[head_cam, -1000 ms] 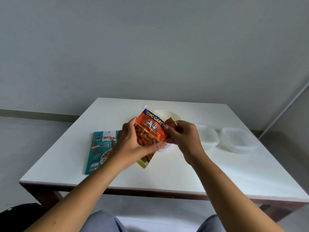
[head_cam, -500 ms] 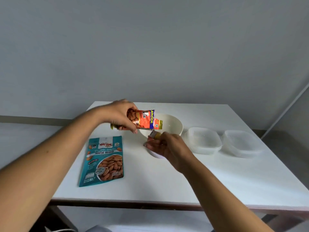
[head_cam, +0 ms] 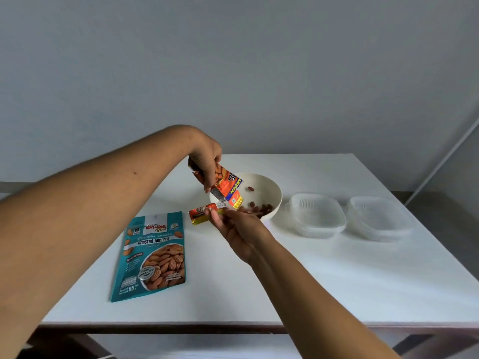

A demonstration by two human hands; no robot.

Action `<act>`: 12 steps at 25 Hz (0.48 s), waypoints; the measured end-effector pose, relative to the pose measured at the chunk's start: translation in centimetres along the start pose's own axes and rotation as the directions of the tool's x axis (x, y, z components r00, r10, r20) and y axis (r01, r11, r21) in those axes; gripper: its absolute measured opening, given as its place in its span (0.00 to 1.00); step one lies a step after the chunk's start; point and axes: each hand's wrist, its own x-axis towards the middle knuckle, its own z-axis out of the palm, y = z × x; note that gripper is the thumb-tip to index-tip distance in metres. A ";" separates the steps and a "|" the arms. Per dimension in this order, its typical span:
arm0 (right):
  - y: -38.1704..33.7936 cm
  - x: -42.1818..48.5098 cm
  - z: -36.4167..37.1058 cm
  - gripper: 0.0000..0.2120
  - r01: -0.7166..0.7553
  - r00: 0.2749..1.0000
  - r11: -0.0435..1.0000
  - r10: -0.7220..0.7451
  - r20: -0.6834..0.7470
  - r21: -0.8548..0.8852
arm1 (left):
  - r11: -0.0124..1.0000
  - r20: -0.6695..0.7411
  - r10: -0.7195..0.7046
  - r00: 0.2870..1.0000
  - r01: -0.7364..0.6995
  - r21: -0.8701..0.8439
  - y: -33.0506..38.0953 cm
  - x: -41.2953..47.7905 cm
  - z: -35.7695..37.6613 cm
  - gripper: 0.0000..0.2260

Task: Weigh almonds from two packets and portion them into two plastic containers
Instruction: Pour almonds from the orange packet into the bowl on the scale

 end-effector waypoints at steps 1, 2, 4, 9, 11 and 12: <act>0.0 0.0 0.0 0.16 -0.013 1.000 1.000 0.013 -0.004 0.007 | 1.000 0.007 -0.002 1.000 0.002 0.012 0.2 0.0 0.0 0.36; 0.1 -0.2 0.0 0.16 -0.021 1.000 1.000 0.022 -0.005 0.016 | 1.000 0.007 -0.003 1.000 0.002 0.020 0.3 -0.1 0.0 0.35; 0.1 -0.4 0.0 0.15 -0.024 1.000 0.999 0.024 -0.002 0.029 | 0.999 0.005 0.001 1.000 -0.001 0.041 0.5 -0.4 -0.1 0.34; -0.7 -1.3 -0.4 0.10 0.007 1.000 1.000 -0.007 0.009 0.027 | 0.997 -0.064 0.018 0.998 -0.013 0.077 0.4 -2.0 0.8 0.47; -1.7 -1.9 -0.7 0.09 0.083 0.997 0.995 -0.083 0.013 -0.052 | 0.999 -0.110 0.035 0.993 -0.035 0.001 0.0 -3.7 1.5 0.48; -2.2 -2.0 -1.0 0.10 0.150 0.988 0.980 -0.152 -0.001 -0.127 | 0.991 -0.142 0.046 0.989 -0.063 -0.115 -0.3 -4.7 1.9 0.46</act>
